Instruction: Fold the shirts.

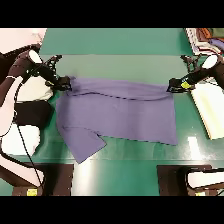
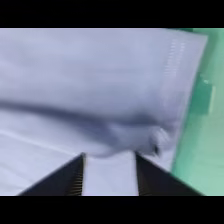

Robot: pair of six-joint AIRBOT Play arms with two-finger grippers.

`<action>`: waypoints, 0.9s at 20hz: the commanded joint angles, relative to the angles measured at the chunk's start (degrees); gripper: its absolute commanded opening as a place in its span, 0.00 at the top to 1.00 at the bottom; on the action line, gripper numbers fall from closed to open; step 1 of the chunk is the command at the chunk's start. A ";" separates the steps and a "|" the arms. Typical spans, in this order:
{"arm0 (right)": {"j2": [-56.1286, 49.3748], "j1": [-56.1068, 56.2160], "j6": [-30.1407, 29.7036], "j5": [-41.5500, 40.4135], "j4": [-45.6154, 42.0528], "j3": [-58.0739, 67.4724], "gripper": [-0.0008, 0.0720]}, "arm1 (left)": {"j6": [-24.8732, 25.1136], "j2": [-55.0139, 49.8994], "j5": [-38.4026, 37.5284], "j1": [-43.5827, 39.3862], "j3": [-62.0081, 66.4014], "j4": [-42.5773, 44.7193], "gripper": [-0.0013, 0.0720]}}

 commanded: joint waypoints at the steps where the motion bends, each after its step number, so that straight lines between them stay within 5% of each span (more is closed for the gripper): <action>1: 2.99 -2.32 0.50 1.40 4.39 -2.19 0.46 | -1.05 2.99 -3.76 -0.02 -1.20 4.50 0.33; 4: 11.61 -5.99 -0.96 3.82 4.46 -9.40 0.46 | -2.60 11.21 -5.35 -0.02 -7.65 8.61 0.33; 10: 27.85 -10.23 -4.63 3.61 8.33 -24.72 0.46 | -7.15 33.83 -0.83 -0.04 -40.02 8.39 0.33; 18: 32.98 -10.99 -6.80 1.29 13.38 -28.41 0.46 | -13.05 47.76 5.90 -0.04 -61.68 -1.16 0.29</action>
